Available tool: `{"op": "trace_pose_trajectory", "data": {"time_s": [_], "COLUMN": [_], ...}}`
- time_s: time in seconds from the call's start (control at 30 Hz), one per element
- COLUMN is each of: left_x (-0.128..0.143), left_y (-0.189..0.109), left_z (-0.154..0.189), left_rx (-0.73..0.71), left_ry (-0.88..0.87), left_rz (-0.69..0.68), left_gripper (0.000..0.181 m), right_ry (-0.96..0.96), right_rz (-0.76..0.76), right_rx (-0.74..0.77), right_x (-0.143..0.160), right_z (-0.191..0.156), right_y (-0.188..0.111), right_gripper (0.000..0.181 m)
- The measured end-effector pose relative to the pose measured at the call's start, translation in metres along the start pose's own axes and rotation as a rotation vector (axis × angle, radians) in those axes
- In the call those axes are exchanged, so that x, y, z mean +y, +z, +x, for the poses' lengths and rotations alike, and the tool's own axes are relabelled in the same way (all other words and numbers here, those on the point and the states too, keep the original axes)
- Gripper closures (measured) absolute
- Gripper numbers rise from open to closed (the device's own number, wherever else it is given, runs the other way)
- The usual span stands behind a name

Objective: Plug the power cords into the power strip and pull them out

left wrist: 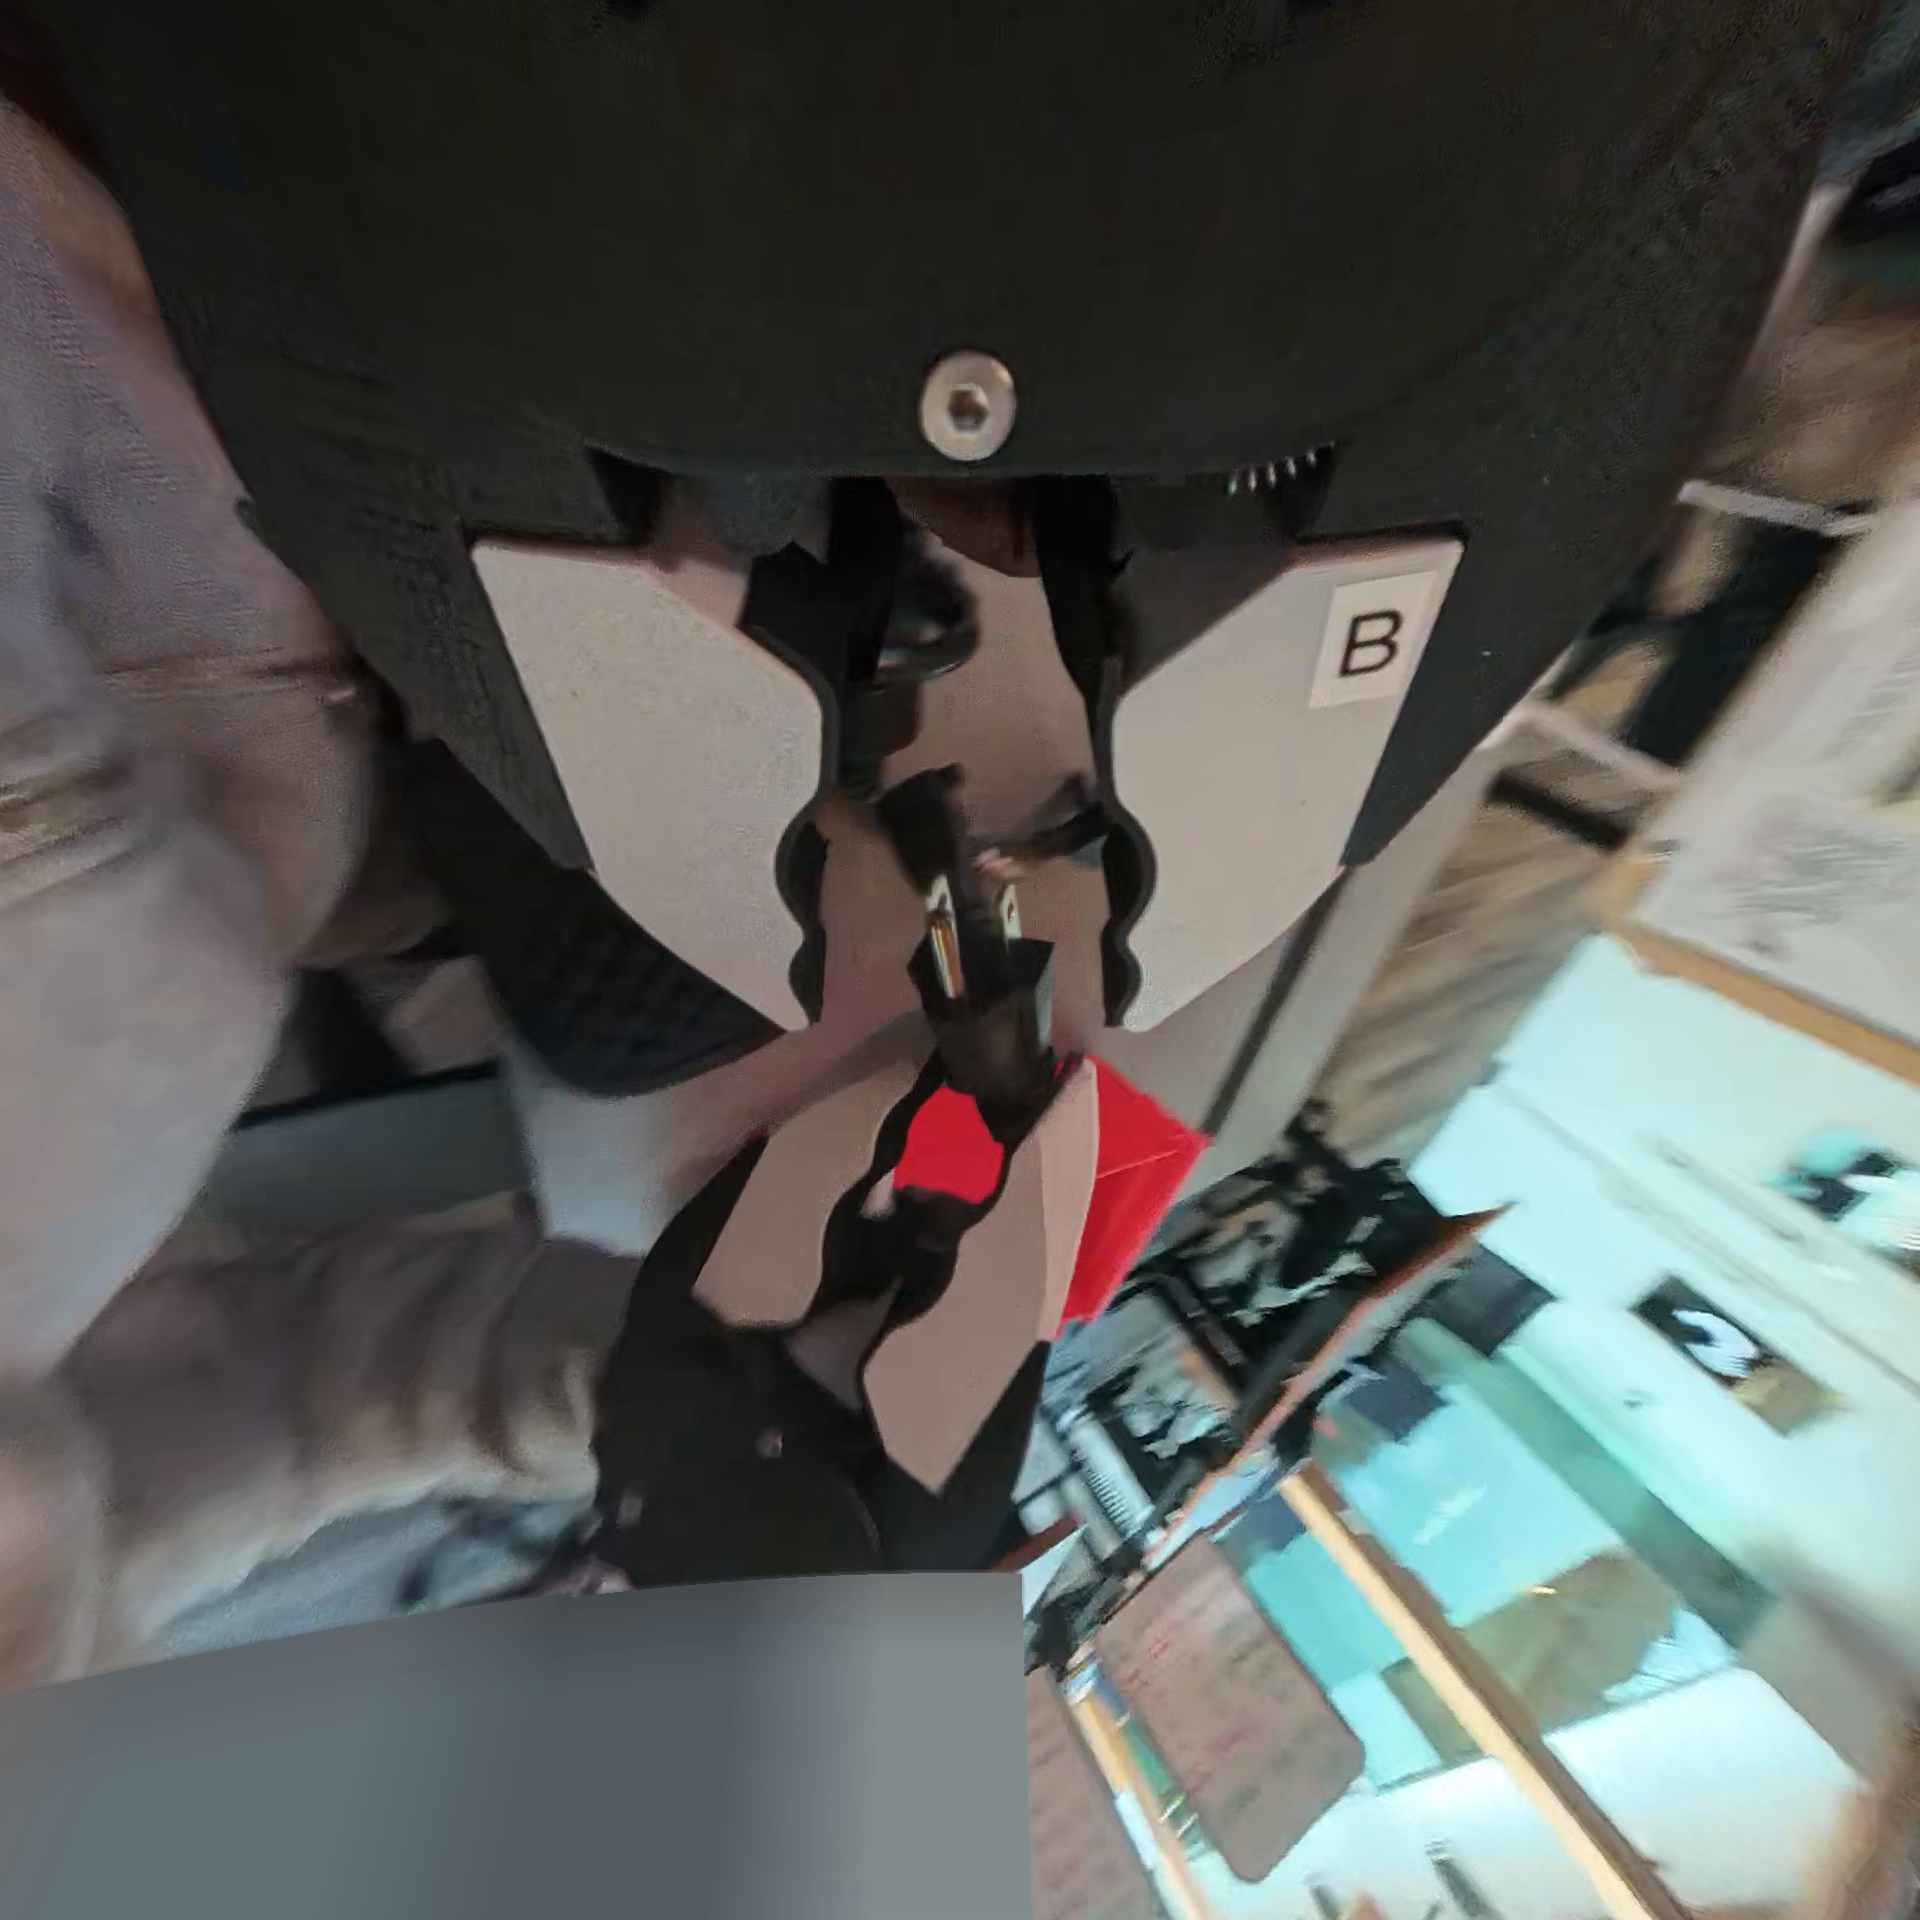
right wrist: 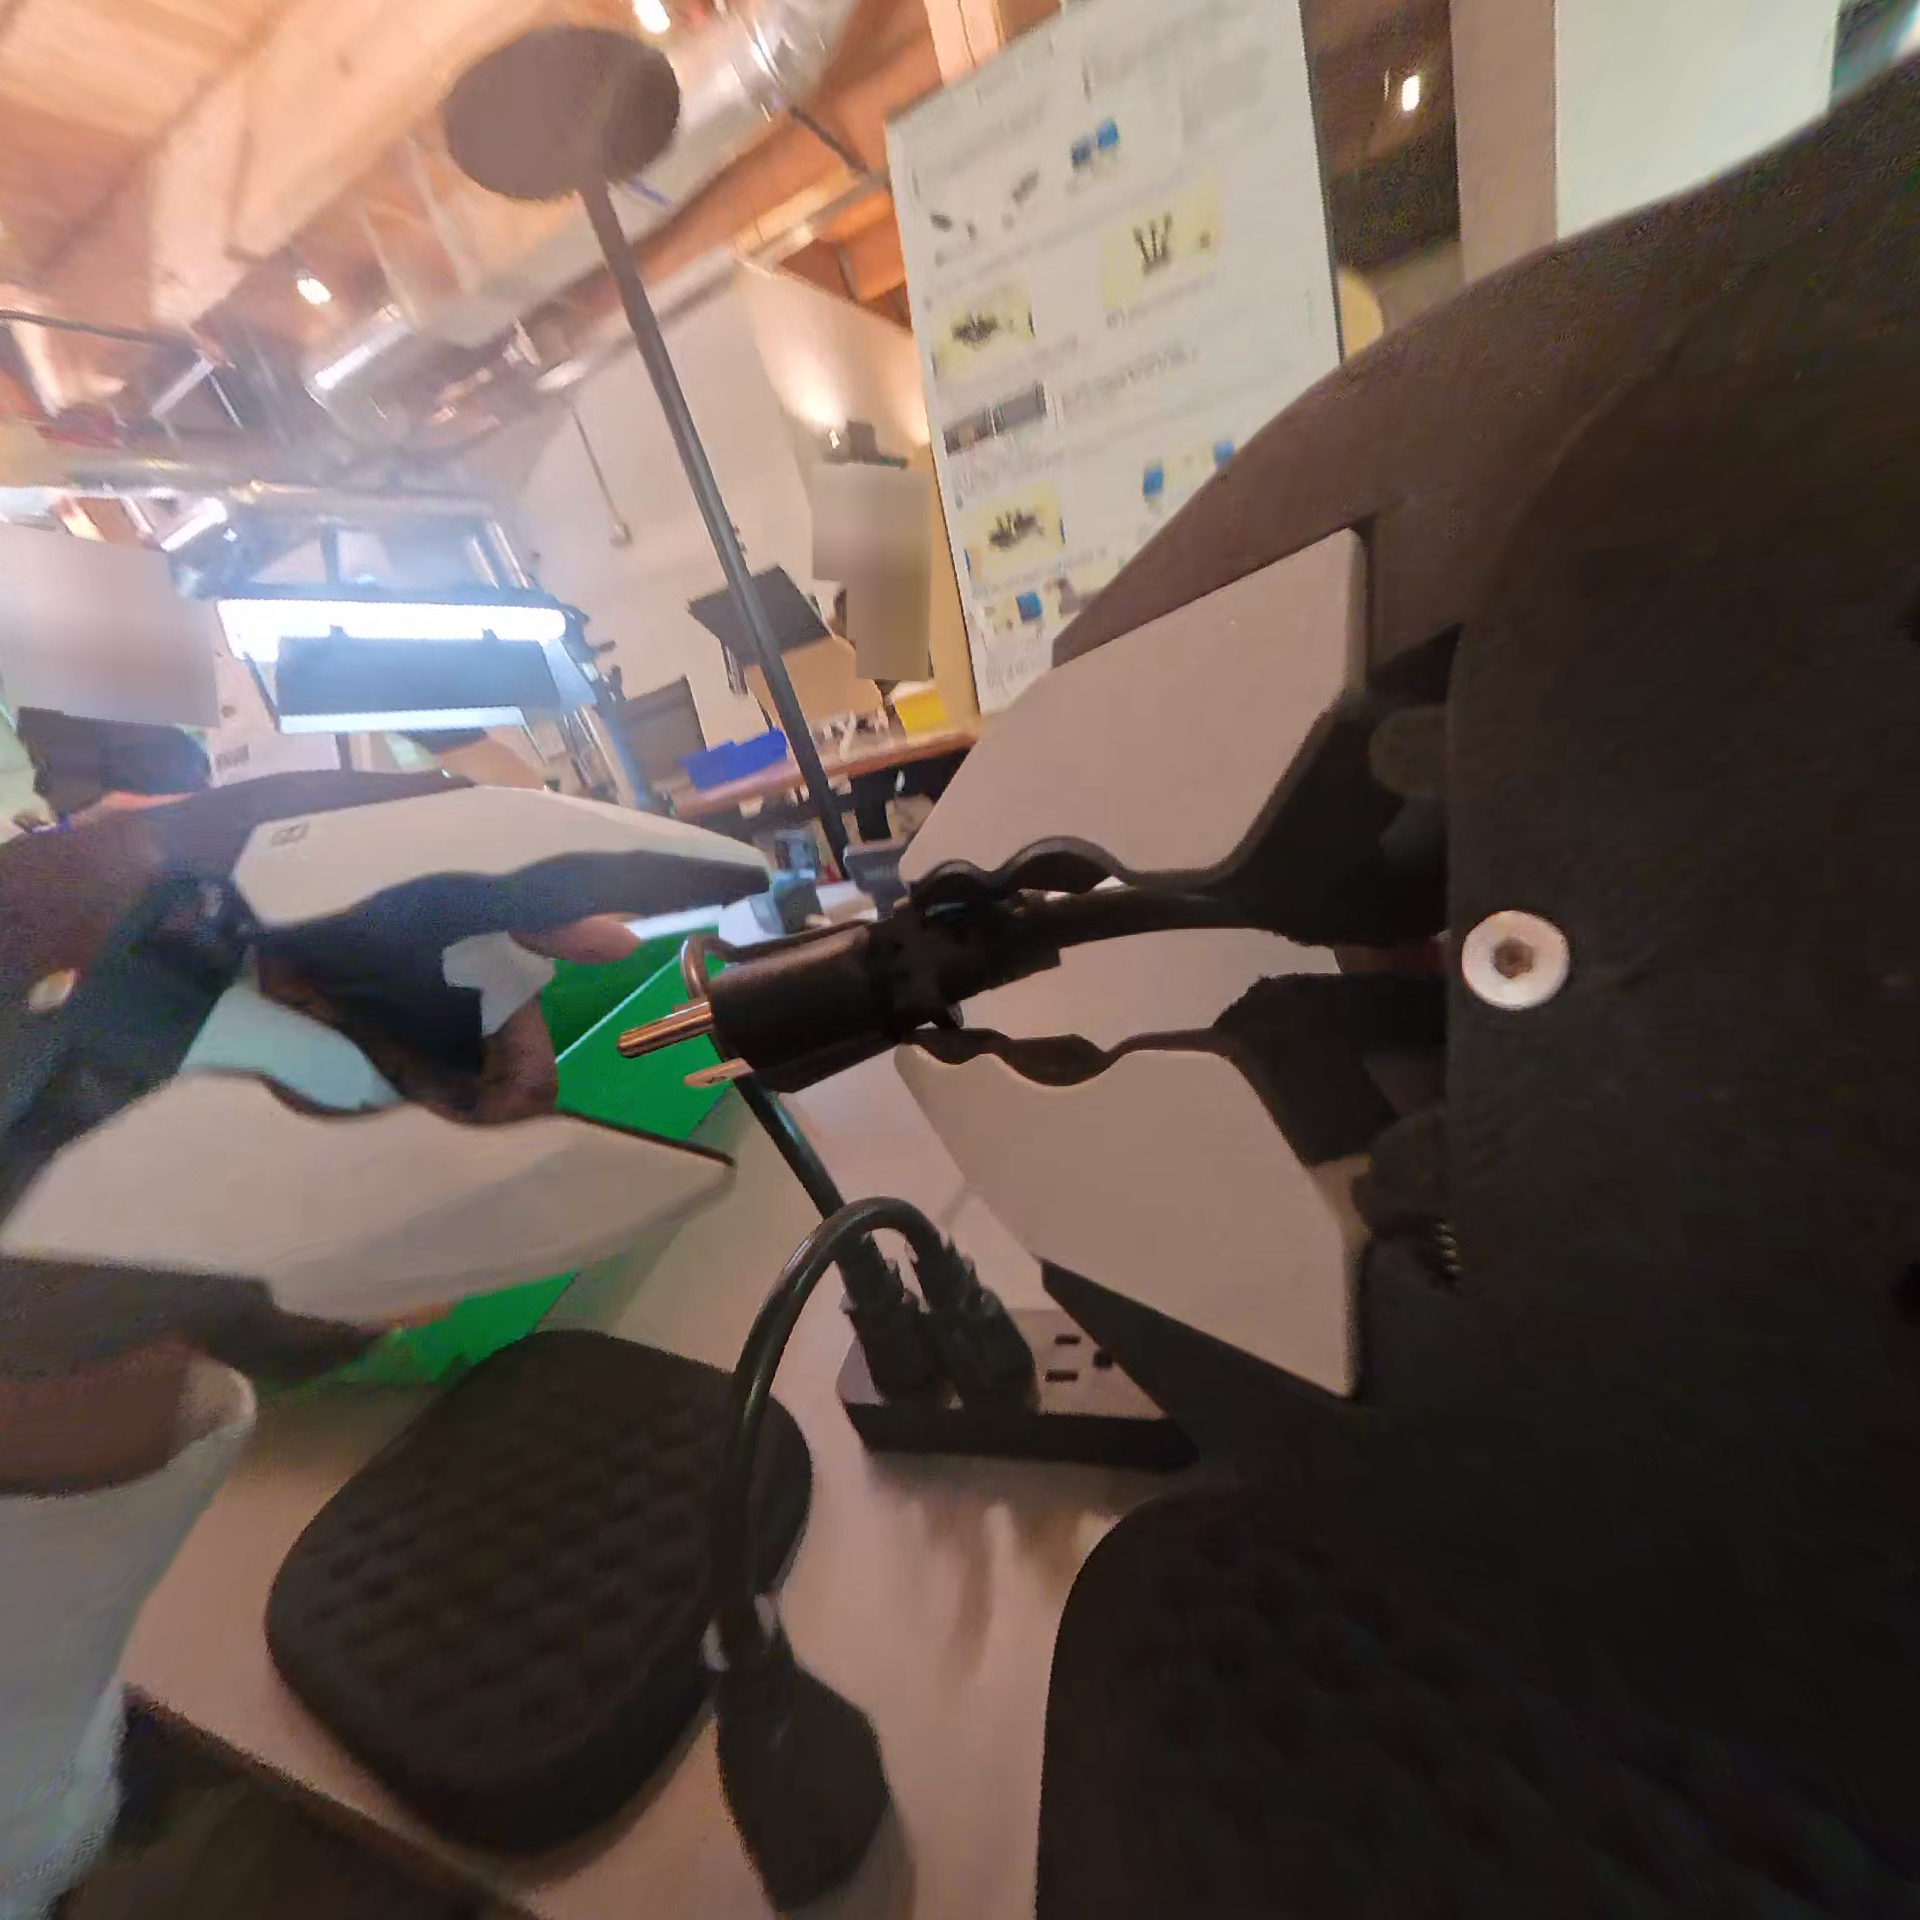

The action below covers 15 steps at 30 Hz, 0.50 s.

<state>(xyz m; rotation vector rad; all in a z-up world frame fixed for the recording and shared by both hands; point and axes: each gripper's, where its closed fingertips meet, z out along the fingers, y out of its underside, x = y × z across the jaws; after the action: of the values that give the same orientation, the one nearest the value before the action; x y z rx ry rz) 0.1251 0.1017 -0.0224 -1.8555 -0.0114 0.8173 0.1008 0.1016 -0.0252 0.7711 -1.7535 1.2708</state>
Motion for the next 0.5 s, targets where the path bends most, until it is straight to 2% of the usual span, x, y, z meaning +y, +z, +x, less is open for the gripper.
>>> {"op": "trace_pose_trajectory", "data": {"time_s": [0.1,0.17,0.33,0.43,0.5], "left_x": [0.012,0.016,0.012,0.006,0.000], "left_y": [0.004,0.006,0.003,0.001,-0.002], "left_z": [-0.006,-0.007,-0.007,-0.013,-0.017], "left_rx": [-0.119,-0.149,-0.125,-0.133,-0.122], "left_ry": [0.156,0.206,0.141,0.022,-0.088], "left_rz": [-0.095,-0.121,-0.076,-0.017,0.039], "left_gripper": [0.140,0.153,0.154,0.154,0.155], "right_ry": [0.125,0.191,0.271,0.291,0.208], "right_rz": [0.040,0.067,0.136,0.190,0.218], "right_rx": [-0.054,-0.092,-0.098,0.049,0.193], "right_x": [0.000,-0.001,-0.004,-0.003,-0.003], "right_z": [-0.002,-0.004,-0.003,0.009,0.017], "right_y": [0.004,0.005,0.006,0.005,-0.001], "right_gripper": [0.158,0.158,0.157,0.150,0.141]}}
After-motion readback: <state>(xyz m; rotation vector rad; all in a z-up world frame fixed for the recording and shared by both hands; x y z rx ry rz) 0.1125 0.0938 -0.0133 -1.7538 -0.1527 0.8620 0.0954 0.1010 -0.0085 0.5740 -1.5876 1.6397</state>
